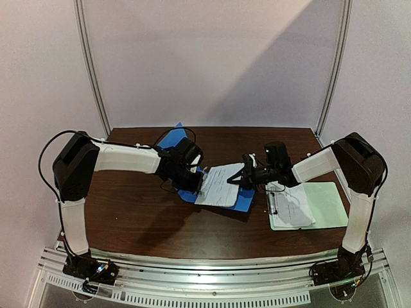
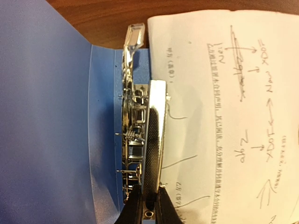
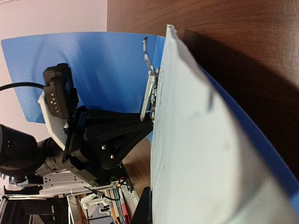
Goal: Put the files into the folder
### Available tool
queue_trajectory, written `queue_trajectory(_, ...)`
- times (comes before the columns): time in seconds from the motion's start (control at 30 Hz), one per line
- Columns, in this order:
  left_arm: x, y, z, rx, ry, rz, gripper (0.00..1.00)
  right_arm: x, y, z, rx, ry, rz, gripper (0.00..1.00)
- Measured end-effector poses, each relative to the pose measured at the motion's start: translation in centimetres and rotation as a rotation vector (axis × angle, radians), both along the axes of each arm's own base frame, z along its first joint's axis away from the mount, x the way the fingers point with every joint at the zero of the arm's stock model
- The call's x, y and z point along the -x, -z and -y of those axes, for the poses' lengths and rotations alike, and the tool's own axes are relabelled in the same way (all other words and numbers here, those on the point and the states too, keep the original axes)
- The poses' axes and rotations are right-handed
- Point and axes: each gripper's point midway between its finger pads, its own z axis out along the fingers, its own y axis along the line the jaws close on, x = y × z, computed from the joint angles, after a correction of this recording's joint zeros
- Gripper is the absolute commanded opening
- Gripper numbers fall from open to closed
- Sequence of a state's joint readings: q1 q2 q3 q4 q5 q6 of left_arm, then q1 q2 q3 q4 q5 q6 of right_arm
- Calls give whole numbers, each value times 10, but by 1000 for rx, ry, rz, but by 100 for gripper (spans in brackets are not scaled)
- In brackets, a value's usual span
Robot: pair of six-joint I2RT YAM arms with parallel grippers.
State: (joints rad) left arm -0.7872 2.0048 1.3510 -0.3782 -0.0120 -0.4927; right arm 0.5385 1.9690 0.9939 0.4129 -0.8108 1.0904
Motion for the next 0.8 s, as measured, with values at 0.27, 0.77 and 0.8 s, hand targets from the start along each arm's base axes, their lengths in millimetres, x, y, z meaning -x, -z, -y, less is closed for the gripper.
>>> queue_trajectory(0.27, 4, 0, 4, 4, -45, -4, 3, 0, 15, 1, 21, 8, -29, 0)
queue_trajectory(0.77, 7, 0, 7, 5, -66, -2, 3, 1, 30, 2, 41, 10, -50, 0)
queue_trajectory(0.8, 8, 0, 7, 5, -66, -3, 3, 1, 31, 2, 42, 9, -51, 0)
